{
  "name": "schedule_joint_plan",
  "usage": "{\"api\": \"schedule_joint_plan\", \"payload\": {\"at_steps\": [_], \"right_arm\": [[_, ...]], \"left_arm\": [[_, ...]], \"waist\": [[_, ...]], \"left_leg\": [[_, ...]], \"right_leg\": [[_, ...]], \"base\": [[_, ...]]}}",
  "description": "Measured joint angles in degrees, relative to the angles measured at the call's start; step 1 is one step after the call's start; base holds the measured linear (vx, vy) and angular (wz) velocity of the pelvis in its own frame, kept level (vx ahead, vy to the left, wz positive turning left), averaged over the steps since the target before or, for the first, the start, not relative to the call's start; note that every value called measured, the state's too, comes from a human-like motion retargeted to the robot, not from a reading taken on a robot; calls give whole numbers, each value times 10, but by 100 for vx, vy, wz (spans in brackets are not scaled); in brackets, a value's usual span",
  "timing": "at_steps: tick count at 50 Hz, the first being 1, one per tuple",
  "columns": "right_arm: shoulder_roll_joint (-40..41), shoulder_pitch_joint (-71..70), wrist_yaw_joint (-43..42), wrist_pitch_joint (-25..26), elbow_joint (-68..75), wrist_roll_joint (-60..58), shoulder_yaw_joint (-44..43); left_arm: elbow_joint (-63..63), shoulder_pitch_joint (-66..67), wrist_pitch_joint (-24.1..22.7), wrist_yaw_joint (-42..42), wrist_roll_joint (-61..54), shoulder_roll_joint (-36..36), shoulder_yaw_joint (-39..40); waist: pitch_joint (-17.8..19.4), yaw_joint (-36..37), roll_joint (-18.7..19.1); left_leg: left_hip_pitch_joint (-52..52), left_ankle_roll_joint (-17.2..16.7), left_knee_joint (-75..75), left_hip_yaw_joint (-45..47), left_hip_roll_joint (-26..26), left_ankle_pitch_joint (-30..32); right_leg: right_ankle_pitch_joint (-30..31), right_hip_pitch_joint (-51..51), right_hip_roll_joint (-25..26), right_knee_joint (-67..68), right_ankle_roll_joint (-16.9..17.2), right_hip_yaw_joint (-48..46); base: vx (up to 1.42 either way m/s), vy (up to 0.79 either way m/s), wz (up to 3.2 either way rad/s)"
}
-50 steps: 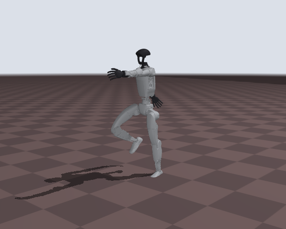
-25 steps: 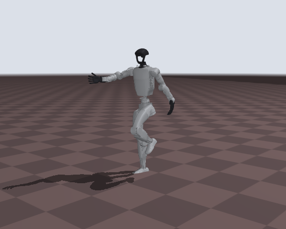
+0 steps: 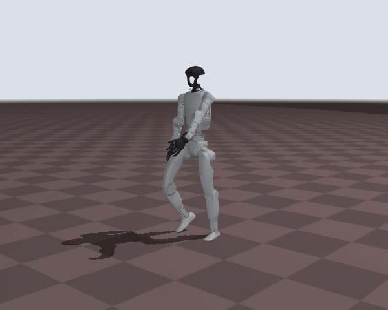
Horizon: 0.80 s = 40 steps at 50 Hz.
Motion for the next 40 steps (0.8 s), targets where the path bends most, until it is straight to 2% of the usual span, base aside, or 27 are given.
{"api": "schedule_joint_plan", "payload": {"at_steps": [2,3,5,7,10,14,17,20,23,25,27,28,30,32,33,35,36,38,40], "right_arm": [[-15,109,33,17,15,-10,-5],[-23,159,48,24,21,-8,-7],[-38,250,69,34,26,3,-6],[-51,328,89,31,25,26,-3],[-64,421,121,25,26,66,-6],[-58,480,131,41,31,80,-17],[-38,468,127,40,31,85,-13],[-13,407,101,22,31,99,1],[9,298,44,6,29,122,-5],[20,198,-5,-2,28,147,-20],[30,84,-42,-11,22,183,-16],[33,27,-47,-9,18,207,-2],[25,-86,-55,12,8,205,-2],[-2,-190,-87,9,-23,197,-21],[-17,-242,-104,3,-41,203,-29],[-45,-342,-137,-23,-81,237,-36],[-57,-394,-152,-40,-96,265,-31],[-80,-486,-174,-70,-121,317,-13],[-104,-560,-185,-86,-133,352,10]], "left_arm": [[-28,-111,7,12,24,37,-24],[-40,-163,11,19,34,57,-37],[-62,-257,17,32,44,96,-62],[-73,-330,13,40,35,130,-86],[-70,-407,4,43,14,167,-118],[-52,-436,13,39,23,175,-134],[-57,-389,11,30,40,154,-119],[-83,-273,-8,29,47,117,-86],[-97,-122,-24,37,42,67,-53],[-83,-27,-29,54,31,34,-40],[-41,68,-33,54,56,8,-51],[-13,118,-24,35,96,-3,-65],[28,231,7,-36,133,-24,-101],[41,357,11,-64,98,-41,-126],[42,419,11,-72,76,-46,-132],[37,535,3,-89,28,-53,-139],[31,584,0,-102,4,-53,-143],[22,672,-1,-130,-29,-49,-150],[17,741,9,-154,-37,-42,-153]], "waist": [[27,-40,-2],[38,-53,-5],[50,-70,-10],[53,-83,-11],[54,-97,-9],[36,-85,-13],[10,-68,-18],[-17,-52,-17],[-21,-20,-29],[0,21,-49],[18,90,-84],[21,125,-108],[-8,153,-133],[-14,162,-116],[-7,166,-113],[4,175,-118],[7,182,-123],[12,194,-134],[17,199,-141]], "left_leg": [[13,1,0,-23,8,-2],[19,5,0,-28,7,0],[20,17,0,-31,4,5],[17,31,0,-33,4,9],[16,42,0,-32,13,13],[7,31,0,-28,12,15],[-4,27,0,-29,1,5],[-15,26,0,-37,-6,-9],[2,28,0,-42,-27,-9],[33,31,0,-35,-53,-4],[18,50,64,-3,-82,-3],[-29,57,152,21,-92,-6],[-250,51,495,39,-38,-11],[-422,47,763,5,23,-9],[-486,54,868,-4,42,-38],[-591,88,1051,7,89,-110],[-638,106,1123,15,120,-128],[-718,132,1239,20,164,-143],[-781,143,1311,10,163,-147]], "right_leg": [[-13,-99,-20,190,9,3],[-44,-143,-35,274,3,5],[-97,-228,-69,416,-20,8],[-113,-287,-87,507,-42,12],[-112,-325,-62,571,-45,17],[-115,-309,-12,553,-30,28],[-112,-252,-9,464,-23,34],[-99,-146,2,281,-2,31],[-85,47,-3,-47,6,21],[-140,216,-13,-303,17,14],[-160,329,-36,-494,43,31],[-140,356,-59,-562,55,43],[-83,358,-71,-661,52,46],[-74,352,-52,-661,49,48],[-71,356,-50,-661,53,48],[-68,357,-56,-661,55,53],[-65,349,-57,-661,49,59],[-62,337,-61,-661,36,68],[-60,332,-63,-661,29,66]], "base": [[-4,6,110],[-3,8,61],[-2,9,16],[1,8,-5],[0,0,0],[3,-4,-9],[0,0,0],[4,-6,20],[10,-7,-3],[12,-13,-82],[0,-23,-171],[-12,-27,-145],[-19,-22,-44],[-10,-10,9],[-4,-5,-5],[-2,-3,-12],[-4,-7,-27],[-2,-7,-15],[1,-4,23]]}}
